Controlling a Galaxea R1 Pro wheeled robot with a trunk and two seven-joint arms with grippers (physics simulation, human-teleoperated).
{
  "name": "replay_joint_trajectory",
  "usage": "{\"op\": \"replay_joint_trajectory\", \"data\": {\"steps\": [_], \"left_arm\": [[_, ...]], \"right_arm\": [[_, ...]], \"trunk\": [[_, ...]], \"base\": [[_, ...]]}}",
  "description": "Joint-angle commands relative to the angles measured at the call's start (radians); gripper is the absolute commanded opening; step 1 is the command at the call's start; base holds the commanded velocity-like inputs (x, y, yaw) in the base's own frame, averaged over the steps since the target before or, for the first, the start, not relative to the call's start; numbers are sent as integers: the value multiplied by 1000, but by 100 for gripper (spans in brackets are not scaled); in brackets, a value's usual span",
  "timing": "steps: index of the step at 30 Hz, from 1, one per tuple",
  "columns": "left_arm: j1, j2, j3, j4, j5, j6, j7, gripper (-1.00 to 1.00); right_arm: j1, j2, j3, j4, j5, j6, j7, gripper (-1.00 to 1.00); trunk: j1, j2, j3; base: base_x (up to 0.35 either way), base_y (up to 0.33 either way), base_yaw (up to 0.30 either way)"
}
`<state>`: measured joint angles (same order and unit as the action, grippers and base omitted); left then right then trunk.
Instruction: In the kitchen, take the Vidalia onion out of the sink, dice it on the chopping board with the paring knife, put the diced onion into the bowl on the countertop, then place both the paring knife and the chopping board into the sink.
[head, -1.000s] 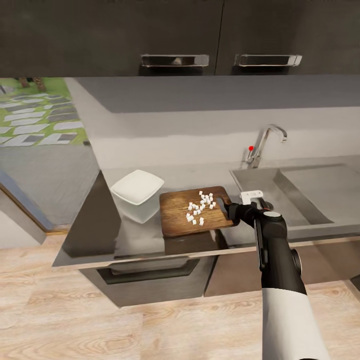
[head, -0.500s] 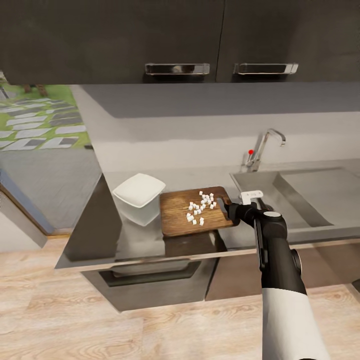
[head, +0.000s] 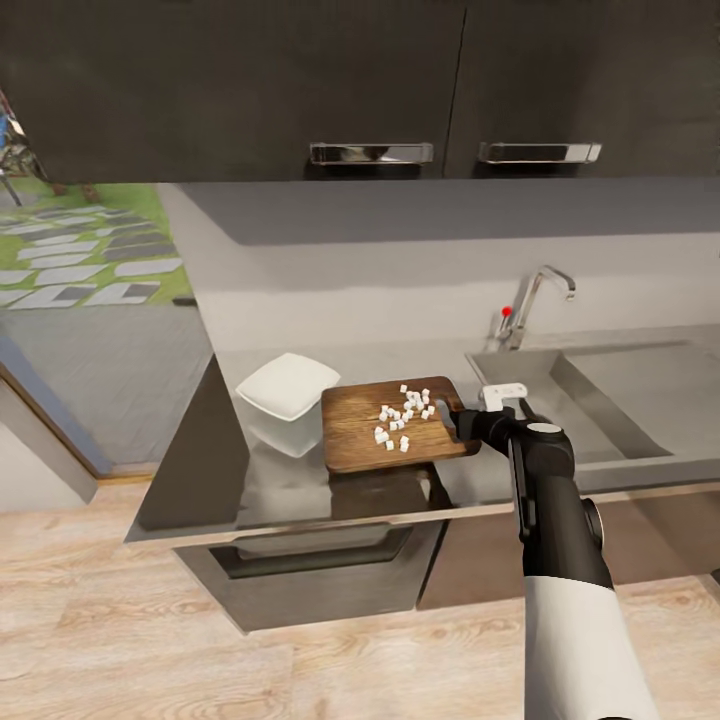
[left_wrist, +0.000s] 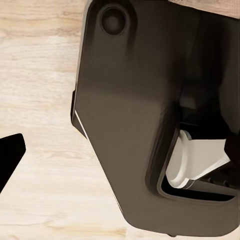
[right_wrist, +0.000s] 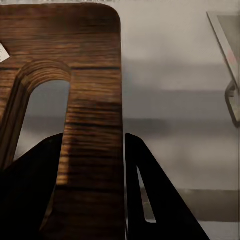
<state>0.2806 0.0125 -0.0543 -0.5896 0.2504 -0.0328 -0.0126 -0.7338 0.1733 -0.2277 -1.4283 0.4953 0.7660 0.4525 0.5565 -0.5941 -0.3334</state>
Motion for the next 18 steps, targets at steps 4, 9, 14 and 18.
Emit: {"op": "replay_joint_trajectory", "data": {"steps": [4, 9, 14, 18], "left_arm": [[0, 0, -6, -1, 10, -3, 0, 100], [0, -1, -6, -1, 10, -3, 0, 100], [1, -1, -6, -1, 10, -3, 0, 100], [0, 0, -6, -1, 10, -3, 0, 100]], "right_arm": [[-1, 1, -2, -1, 9, 3, 11, -100], [-1, 1, -2, -2, 9, 3, 11, -100], [-1, 1, -2, -3, 9, 3, 11, -100], [-1, 1, -2, -7, 9, 3, 10, -100]], "trunk": [[0, -1, 5], [0, -1, 13], [0, -1, 21], [0, -1, 28]], "base": [[0, -88, 0], [0, -95, 0], [0, -7, 0], [0, 44, 0]]}}
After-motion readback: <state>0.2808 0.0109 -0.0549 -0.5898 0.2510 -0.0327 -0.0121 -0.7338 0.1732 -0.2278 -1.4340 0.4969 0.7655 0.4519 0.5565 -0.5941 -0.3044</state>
